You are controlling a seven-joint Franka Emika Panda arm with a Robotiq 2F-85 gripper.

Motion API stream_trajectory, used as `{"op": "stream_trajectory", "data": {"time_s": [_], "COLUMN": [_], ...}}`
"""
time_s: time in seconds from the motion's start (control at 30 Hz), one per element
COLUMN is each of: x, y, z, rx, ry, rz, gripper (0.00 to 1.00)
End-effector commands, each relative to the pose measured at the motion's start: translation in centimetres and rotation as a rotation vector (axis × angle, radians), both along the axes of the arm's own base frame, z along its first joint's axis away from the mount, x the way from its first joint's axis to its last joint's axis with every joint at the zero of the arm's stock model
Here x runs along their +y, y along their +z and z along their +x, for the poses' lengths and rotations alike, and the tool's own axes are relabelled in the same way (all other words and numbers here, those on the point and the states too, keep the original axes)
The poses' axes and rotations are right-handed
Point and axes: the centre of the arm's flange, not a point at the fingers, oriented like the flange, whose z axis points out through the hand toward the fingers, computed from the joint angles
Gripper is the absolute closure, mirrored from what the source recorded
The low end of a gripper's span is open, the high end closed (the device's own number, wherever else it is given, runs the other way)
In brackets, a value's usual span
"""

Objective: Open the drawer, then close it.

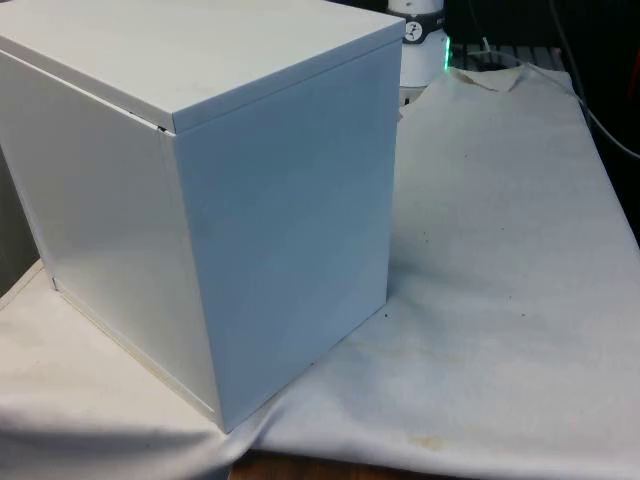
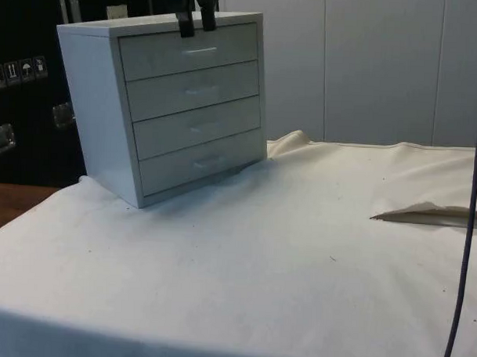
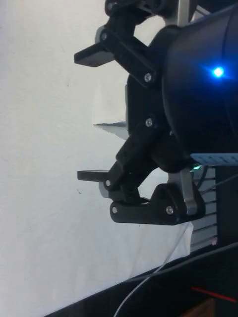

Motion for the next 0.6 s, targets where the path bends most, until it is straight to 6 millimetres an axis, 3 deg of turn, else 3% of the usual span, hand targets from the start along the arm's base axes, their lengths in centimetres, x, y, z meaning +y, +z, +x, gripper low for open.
{"op": "stream_trajectory", "data": {"time_s": [0.0, 0.57], "x": [0.0, -0.5], "y": [0.0, -1.6], "z": [0.0, -2.0], "rx": [0.000, 0.012], "ry": [0.001, 0.018], "rz": [0.000, -0.014], "gripper": [0.00, 0.00]}}
